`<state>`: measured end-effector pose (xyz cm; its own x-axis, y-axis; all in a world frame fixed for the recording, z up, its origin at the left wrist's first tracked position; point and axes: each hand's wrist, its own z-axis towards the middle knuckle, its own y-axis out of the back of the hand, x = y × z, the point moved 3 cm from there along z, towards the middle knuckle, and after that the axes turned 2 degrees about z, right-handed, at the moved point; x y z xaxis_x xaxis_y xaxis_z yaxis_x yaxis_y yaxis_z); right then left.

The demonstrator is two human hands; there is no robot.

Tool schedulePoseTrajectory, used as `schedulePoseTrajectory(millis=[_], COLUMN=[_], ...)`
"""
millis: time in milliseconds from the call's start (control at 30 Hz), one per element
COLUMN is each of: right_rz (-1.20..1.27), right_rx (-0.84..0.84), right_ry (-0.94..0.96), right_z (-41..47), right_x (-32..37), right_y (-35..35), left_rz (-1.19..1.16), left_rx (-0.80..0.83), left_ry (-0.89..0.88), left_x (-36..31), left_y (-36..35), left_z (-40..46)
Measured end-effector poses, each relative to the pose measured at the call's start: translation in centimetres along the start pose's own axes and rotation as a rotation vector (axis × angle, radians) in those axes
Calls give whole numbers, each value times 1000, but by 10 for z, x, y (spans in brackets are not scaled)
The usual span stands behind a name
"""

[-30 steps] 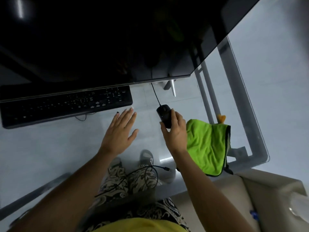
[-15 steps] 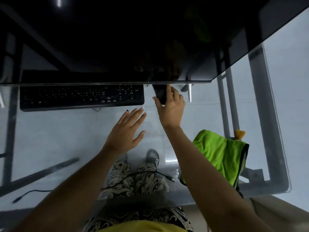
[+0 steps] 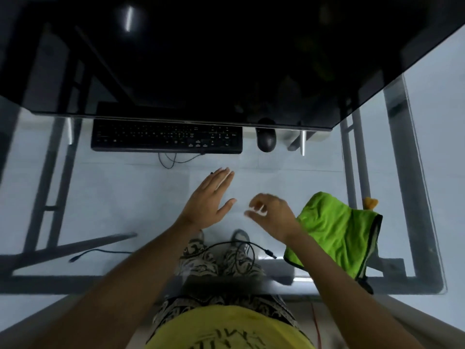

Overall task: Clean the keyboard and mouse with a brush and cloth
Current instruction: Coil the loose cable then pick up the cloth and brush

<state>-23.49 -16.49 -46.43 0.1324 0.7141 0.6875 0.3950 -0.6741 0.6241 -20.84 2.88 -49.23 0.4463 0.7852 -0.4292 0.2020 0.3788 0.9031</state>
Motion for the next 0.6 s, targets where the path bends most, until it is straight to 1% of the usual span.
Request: schedulePoseTrajectory(millis=[33, 67, 100, 233, 300, 333, 367, 400, 467, 533, 600], right_rz=[-60, -143, -239, -526, -584, -583, -528, -416, -68, 230, 496], right_rx=[146, 236, 276, 327, 358, 373, 381, 376, 331, 230, 169], right_ry=[32, 59, 91, 200, 222, 204, 163, 95, -56, -96, -145], right_z=[-12, -21, -27, -38, -40, -40, -40, -39, -35, -30, -24], right_x=[2, 4, 5, 12, 14, 15, 20, 26, 47, 80, 118], right_y=[-9, -18, -26, -44, -49, -48, -45, -38, -18, 4, 25], left_rz=[11, 22, 31, 32, 28, 15, 0, -23, -106, -227, -304], left_rx=[1, 2, -1, -9, -25, -35, -59, -92, -171, -248, -286], left_ry=[-12, -16, -7, 84, 92, 98, 101, 107, 136, 150, 120], left_x=[-1, 0, 3, 11, 10, 7, 3, -3, -20, -40, -56], left_y=[3, 6, 8, 12, 14, 18, 22, 29, 51, 81, 113], left_z=[-9, -17, -24, -50, -59, -63, -65, -67, -68, -68, -65])
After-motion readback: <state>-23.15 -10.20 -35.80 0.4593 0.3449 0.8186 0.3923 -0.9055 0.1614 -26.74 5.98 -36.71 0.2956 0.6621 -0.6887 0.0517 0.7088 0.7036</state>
